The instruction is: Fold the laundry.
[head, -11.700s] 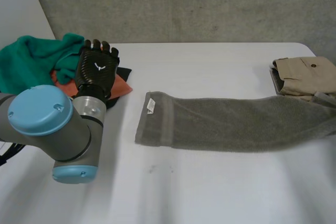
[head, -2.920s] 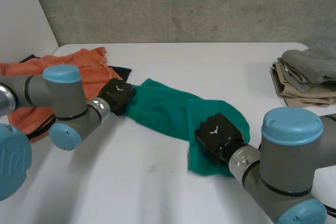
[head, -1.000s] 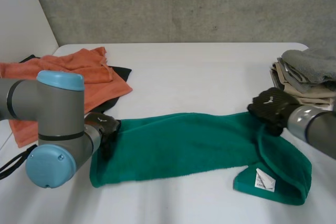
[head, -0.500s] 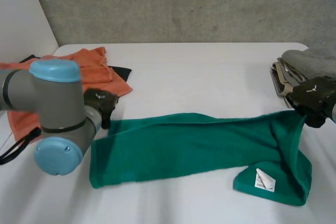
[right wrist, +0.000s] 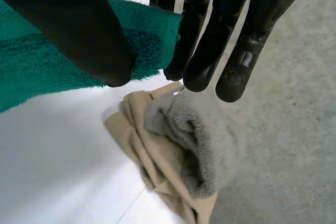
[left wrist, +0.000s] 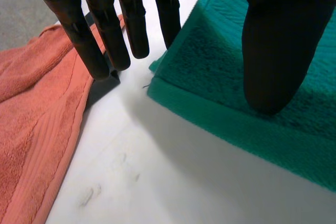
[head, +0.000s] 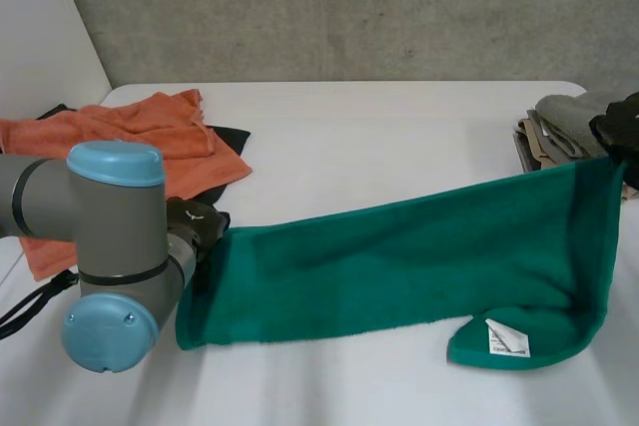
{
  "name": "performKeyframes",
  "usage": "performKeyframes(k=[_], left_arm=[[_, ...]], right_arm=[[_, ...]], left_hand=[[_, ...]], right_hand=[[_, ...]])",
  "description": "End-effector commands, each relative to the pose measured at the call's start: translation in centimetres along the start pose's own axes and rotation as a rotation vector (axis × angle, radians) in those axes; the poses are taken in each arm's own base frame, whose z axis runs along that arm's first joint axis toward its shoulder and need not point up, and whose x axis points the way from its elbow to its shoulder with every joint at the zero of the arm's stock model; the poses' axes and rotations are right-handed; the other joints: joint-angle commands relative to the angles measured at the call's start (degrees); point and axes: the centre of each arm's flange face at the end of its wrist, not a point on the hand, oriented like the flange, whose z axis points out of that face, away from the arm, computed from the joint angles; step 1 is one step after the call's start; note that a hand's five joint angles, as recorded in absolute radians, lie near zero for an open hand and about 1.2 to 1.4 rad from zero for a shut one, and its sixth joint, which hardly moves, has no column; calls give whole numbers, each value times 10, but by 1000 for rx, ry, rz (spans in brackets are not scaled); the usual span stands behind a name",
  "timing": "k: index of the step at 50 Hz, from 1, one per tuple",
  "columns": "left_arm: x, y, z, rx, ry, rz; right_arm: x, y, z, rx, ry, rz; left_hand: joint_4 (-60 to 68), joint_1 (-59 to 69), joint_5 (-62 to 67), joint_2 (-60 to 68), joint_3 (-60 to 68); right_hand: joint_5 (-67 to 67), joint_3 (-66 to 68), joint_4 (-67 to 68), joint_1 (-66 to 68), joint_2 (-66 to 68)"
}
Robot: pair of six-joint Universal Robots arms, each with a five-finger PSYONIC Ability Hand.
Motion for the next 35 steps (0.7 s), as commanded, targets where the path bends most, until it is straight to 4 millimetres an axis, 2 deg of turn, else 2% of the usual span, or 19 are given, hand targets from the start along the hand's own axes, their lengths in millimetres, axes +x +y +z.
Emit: performKeyframes(k=[1,4,6,7,8,11,20,23,27,30,31,32,34,35], left_arm=[[0,5,5,-13,-6,-4],[1,6,7,-16,-3,-2],[1,6,8,-11,-3,-3],[2,6,8,-10,-4,-3],[2,6,9,-4,-5,-5],[2,4,9,6,-5,-6],[4,8,16,-7,-3,3],[2,3,18,15,-14,-2],[-6,-18,23,115,-58,-27],[-16,-42,35,254,-129,-48],[-22,-58,40,338,-169,-58],[-26,-66,43,379,-190,-60],[-31,-81,51,454,-235,-57],[-40,-99,56,535,-287,-44]], right_arm=[[10,-11,-12,62,15,49],[12,-11,-13,69,15,54],[12,-11,-13,71,15,53],[12,-11,-13,71,15,53],[13,-11,-13,72,16,53],[12,-10,-13,71,12,55],[12,-8,-12,60,14,43],[13,-7,-10,55,20,41],[15,-9,-7,66,26,32],[10,-2,8,62,9,27],[9,5,20,58,7,21],[9,6,27,64,14,14],[11,1,40,102,52,-11],[17,-13,51,160,119,-46]], left_hand=[[28,24,31,22,21],[40,35,42,34,33],[100,96,103,94,93],[152,148,155,146,145],[294,290,297,289,287],[517,512,519,511,510],[518,513,520,512,511],[518,513,520,512,511],[518,513,520,512,511],[518,513,520,512,511],[518,513,520,512,511],[518,513,520,512,511],[518,513,520,512,511],[518,513,520,512,511]], right_hand=[[129,124,120,227,125],[129,124,120,227,125],[129,124,120,227,125],[129,124,120,227,125],[129,124,120,227,125],[129,124,120,227,125],[129,124,120,227,125],[129,124,120,227,125],[129,124,120,227,125],[129,124,120,227,125],[129,124,120,227,125],[129,124,120,227,125],[129,124,120,227,125],[129,124,120,227,125]])
